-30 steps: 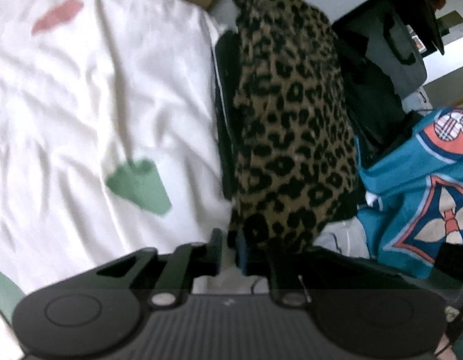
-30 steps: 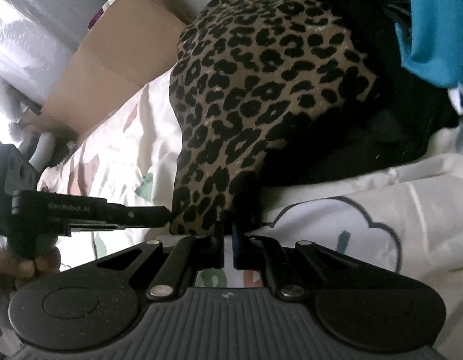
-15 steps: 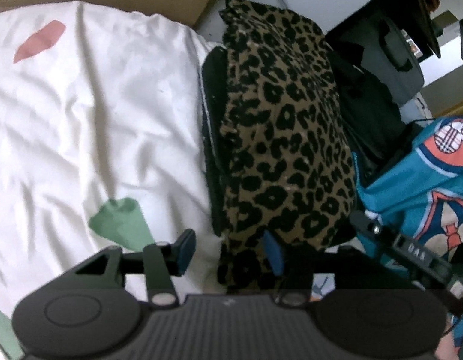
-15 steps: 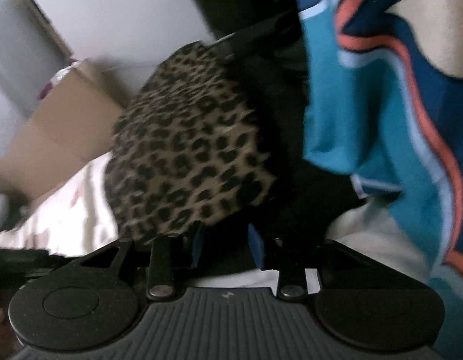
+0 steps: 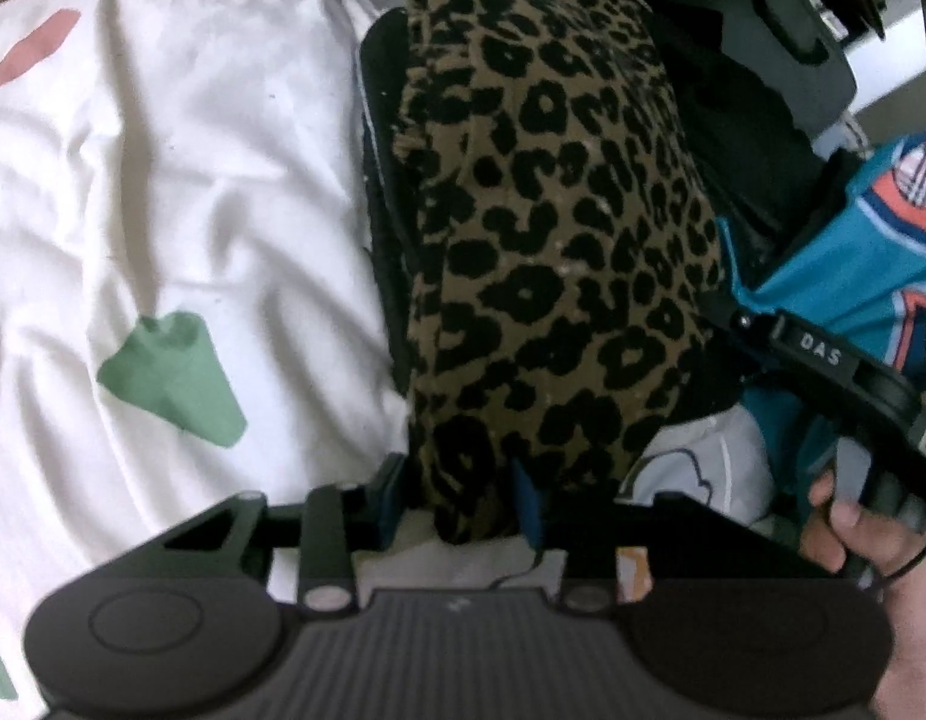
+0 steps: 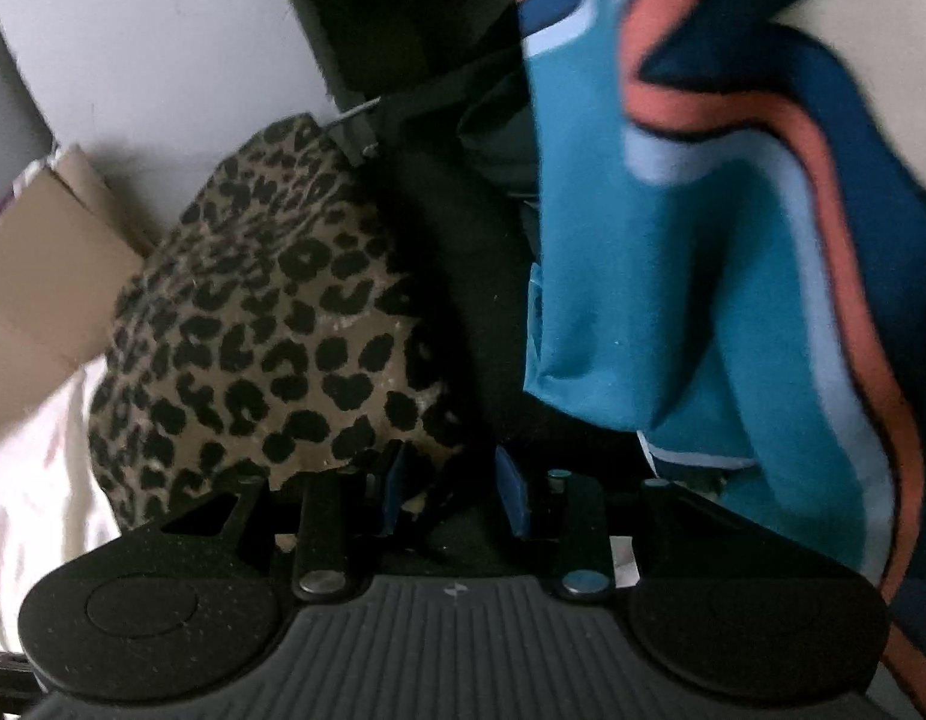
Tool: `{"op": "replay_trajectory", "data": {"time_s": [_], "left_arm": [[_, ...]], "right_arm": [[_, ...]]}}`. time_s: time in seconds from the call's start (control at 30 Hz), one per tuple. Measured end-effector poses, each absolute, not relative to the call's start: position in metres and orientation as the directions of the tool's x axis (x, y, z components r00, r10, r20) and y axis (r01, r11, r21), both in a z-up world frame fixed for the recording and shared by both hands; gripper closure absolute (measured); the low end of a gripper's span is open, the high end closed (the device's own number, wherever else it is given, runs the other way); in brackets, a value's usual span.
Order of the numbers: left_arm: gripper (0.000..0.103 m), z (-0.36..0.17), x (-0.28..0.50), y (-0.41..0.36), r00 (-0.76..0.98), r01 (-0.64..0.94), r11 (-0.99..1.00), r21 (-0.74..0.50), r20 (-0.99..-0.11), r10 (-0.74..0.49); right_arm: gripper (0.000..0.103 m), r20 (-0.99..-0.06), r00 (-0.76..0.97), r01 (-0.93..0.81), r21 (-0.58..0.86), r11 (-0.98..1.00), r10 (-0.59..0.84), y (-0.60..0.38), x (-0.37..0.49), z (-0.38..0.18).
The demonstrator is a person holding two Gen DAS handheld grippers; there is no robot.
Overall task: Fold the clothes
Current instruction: 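Press the skirt down on the pile and open both grippers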
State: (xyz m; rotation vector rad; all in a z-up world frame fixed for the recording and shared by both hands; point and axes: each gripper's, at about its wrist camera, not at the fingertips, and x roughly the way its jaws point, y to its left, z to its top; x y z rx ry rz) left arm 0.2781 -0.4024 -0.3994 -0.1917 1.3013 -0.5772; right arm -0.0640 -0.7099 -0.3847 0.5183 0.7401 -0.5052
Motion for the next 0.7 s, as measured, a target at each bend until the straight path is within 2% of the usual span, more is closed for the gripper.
{"op": "replay_trajectory", "data": {"time_s": [0.23, 0.33, 0.5, 0.63, 0.7], "left_arm": [[0.061, -0.382, 0.279, -0.403, 0.116, 0.333, 0.852, -0.404, -0.879, -0.462], [0.051, -0.369, 0.279, -0.399, 0.131, 0.354, 0.857, -0.376, -0.887, -0.443], [0.046, -0.347, 0.285, -0.382, 0.157, 0.334, 0.870, -0.363, -0.889, -0.431], [0.027, -0.321, 0.288, -0.370, 0.184, 0.349, 0.871, -0.345, -0.887, -0.424], [0.026, -0.308, 0.288, -0.364, 0.188, 0.361, 0.871, -0.332, -0.890, -0.416]], "right_arm": [[0.066, -0.752, 0.600, 0.596, 0.194, 0.779, -0.272, -0.703, -0.063, -0.382], [0.066, -0.748, 0.604, 0.615, 0.216, 0.759, -0.276, -0.700, -0.069, -0.372], [0.066, -0.718, 0.655, 0.568, 0.263, 0.780, -0.236, -0.683, -0.084, -0.355], [0.065, -0.713, 0.667, 0.544, 0.268, 0.795, -0.216, -0.672, -0.088, -0.343], [0.065, -0.720, 0.665, 0.531, 0.268, 0.804, -0.199, -0.666, -0.086, -0.338]]}}
